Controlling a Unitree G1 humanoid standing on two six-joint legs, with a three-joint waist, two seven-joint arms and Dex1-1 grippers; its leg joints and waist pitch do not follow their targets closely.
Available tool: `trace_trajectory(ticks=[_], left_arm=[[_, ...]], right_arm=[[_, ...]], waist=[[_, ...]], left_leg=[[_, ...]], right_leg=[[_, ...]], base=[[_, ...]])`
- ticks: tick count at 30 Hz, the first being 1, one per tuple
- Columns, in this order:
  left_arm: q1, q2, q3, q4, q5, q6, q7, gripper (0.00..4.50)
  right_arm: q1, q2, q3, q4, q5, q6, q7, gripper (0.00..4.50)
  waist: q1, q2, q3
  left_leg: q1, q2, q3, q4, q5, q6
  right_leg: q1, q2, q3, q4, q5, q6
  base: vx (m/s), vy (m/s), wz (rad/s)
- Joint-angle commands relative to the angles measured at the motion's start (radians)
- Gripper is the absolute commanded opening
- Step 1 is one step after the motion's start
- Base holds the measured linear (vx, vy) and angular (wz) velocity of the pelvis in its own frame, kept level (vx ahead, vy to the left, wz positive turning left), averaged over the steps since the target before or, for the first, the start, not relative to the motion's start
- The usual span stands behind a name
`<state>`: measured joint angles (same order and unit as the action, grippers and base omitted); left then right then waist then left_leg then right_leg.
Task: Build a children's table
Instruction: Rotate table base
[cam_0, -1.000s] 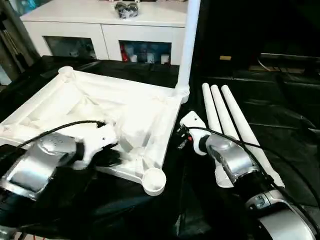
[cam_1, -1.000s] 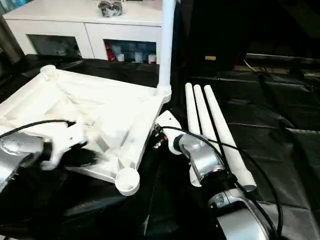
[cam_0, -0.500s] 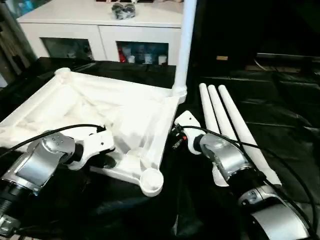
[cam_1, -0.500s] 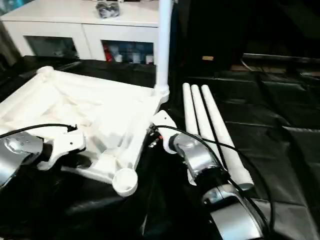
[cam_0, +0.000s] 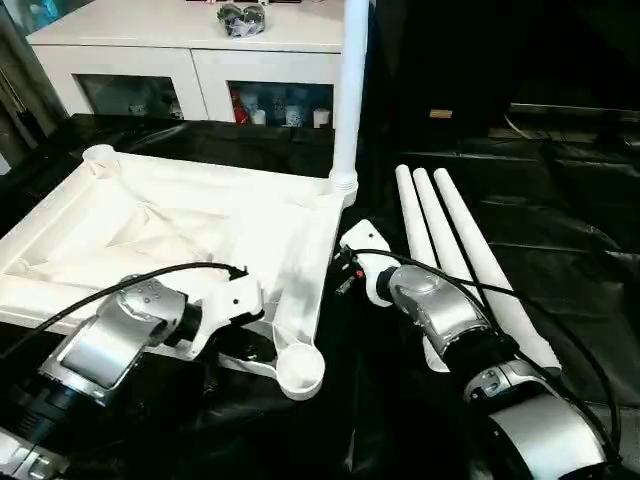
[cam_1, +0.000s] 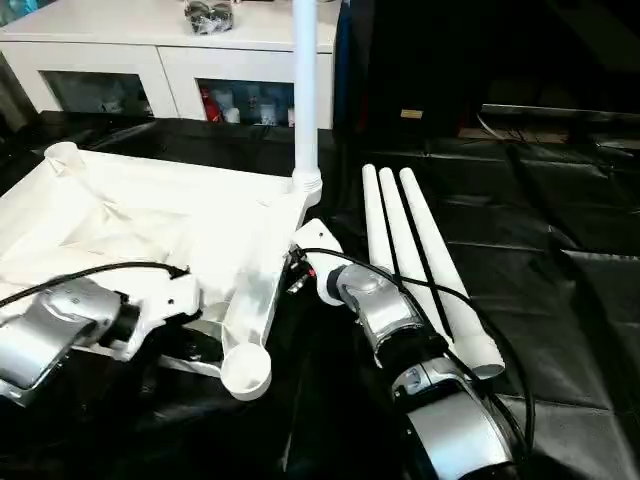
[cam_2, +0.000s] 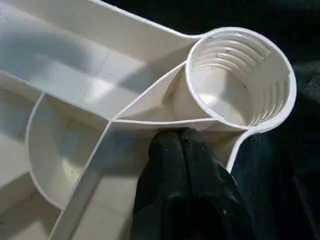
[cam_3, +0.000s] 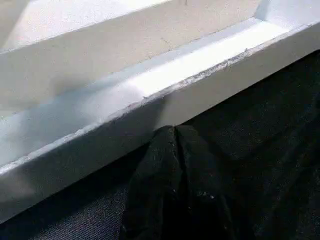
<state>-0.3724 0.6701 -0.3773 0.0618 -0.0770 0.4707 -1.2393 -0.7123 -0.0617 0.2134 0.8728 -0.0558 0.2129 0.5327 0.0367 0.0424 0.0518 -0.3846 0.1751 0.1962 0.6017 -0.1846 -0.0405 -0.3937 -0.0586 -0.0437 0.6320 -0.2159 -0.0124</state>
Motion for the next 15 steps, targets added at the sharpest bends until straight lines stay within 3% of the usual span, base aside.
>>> trace_trajectory(ticks=[1, 5, 12, 13, 15], left_arm=[[-0.001, -0.017, -0.011, -0.018, -0.012, 0.005, 0.008, 0.03], [-0.003, -0.048, -0.016, -0.038, -0.022, 0.022, 0.009, 0.03], [-0.007, -0.083, -0.029, -0.04, -0.021, 0.02, 0.029, 0.03], [-0.008, -0.09, -0.027, -0.039, -0.018, 0.019, 0.035, 0.03], [-0.012, -0.1, -0.023, -0.028, -0.008, 0.011, 0.05, 0.03]], right_arm=[[-0.033, 0.022, 0.006, 0.004, -0.005, -0.024, 0.007, 0.0], [-0.054, 0.041, 0.005, 0.026, -0.004, -0.034, 0.003, 0.0], [-0.082, 0.068, -0.004, 0.066, -0.002, -0.067, 0.0, 0.0], [-0.085, 0.07, -0.006, 0.073, -0.004, -0.073, 0.002, 0.0], [-0.089, 0.071, -0.008, 0.084, -0.01, -0.078, 0.003, 0.0]], waist=[[0.007, 0.006, -0.067], [0.007, 0.01, -0.069], [0.006, 0.007, -0.072], [0.005, 0.002, -0.072], [0.007, 0.005, -0.072]], left_leg=[[0.023, 0.055, -0.028, -0.066, -0.142, 0.01], [0.021, 0.054, -0.028, -0.065, -0.135, 0.01], [0.018, 0.053, -0.028, -0.06, -0.098, 0.032], [0.018, 0.053, -0.027, -0.06, -0.096, 0.037], [0.019, 0.054, -0.028, -0.06, -0.101, 0.039]], right_leg=[[0.045, -0.083, 0.047, -0.062, -0.034, -0.27], [0.047, -0.081, 0.046, -0.059, -0.01, -0.274], [0.05, -0.082, 0.044, -0.054, 0.05, -0.285], [0.05, -0.081, 0.044, -0.054, 0.051, -0.286], [0.048, -0.083, 0.044, -0.055, 0.039, -0.286]], base=[[0.0, 0.0, 0.0], [0.0, 0.0, 0.0], [0.0, 0.0, 0.0], [0.0, 0.0, 0.0], [0.0, 0.0, 0.0]])
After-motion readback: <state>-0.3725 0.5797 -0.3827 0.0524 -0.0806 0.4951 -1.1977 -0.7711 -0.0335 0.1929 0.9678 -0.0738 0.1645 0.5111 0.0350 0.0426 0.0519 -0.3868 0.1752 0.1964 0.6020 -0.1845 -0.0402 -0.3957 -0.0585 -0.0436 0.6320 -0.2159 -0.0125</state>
